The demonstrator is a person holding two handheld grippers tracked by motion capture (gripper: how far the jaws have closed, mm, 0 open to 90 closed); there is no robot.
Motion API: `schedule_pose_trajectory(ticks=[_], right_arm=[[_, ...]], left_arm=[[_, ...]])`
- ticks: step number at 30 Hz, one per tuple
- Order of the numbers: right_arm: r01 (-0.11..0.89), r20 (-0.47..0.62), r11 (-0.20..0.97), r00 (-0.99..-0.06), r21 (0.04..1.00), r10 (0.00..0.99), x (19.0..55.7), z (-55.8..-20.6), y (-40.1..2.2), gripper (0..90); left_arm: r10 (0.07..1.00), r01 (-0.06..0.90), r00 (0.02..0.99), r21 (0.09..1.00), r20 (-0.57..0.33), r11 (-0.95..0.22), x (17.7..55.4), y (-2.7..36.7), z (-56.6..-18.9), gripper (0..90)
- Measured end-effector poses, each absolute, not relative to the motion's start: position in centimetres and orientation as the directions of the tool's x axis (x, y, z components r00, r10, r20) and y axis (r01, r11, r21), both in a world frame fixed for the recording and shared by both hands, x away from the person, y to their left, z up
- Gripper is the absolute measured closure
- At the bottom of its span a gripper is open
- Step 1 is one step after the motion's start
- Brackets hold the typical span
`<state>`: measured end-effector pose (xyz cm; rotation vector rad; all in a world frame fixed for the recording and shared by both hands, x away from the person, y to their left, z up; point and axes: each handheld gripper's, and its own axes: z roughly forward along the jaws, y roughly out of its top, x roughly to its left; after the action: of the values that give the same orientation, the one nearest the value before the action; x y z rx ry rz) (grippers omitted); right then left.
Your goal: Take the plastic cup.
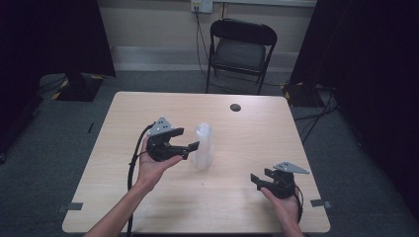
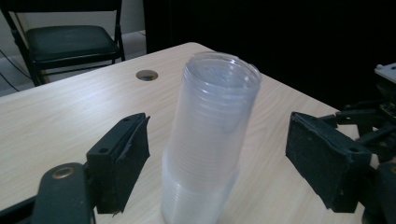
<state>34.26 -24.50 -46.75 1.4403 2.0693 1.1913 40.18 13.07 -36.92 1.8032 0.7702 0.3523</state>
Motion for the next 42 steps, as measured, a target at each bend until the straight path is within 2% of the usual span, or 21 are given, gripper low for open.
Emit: schedule_pose_trajectory(ticks=[8, 14, 23, 31, 42], right_arm=[[0.6, 0.167, 0.136, -0.421, 0.789, 0.892, 34.3, -46.9, -24.4, 34.1], [0.598, 0.176, 0.129, -0.425, 0.791, 0.888, 34.2, -46.9, -24.5, 33.2], [0.599, 0.17, 0.137, -0.427, 0.789, 0.888, 34.2, -47.1, -24.5, 33.0], [0.592, 0.177, 0.125, -0.425, 0.796, 0.888, 34.3, -47.2, -24.6, 33.0], [0.592, 0.185, 0.113, -0.419, 0.798, 0.889, 34.3, -47.3, -25.1, 34.1]], left_arm=[[0.638, 0.306, 0.763, 0.926, -0.101, -0.22, 41.4, 11.6, -36.8, 24.0], [0.644, 0.307, 0.76, 0.921, -0.085, -0.241, 42.4, 10.7, -37.4, 17.6], [0.636, 0.33, 0.766, 0.906, -0.093, -0.265, 43.4, 9.9, -38.8, 17.8], [0.624, 0.351, 0.775, 0.89, -0.1, -0.293, 44.2, 9.1, -39.9, 21.7], [0.622, 0.346, 0.779, 0.882, -0.08, -0.32, 44.2, 8.3, -40.6, 19.6]])
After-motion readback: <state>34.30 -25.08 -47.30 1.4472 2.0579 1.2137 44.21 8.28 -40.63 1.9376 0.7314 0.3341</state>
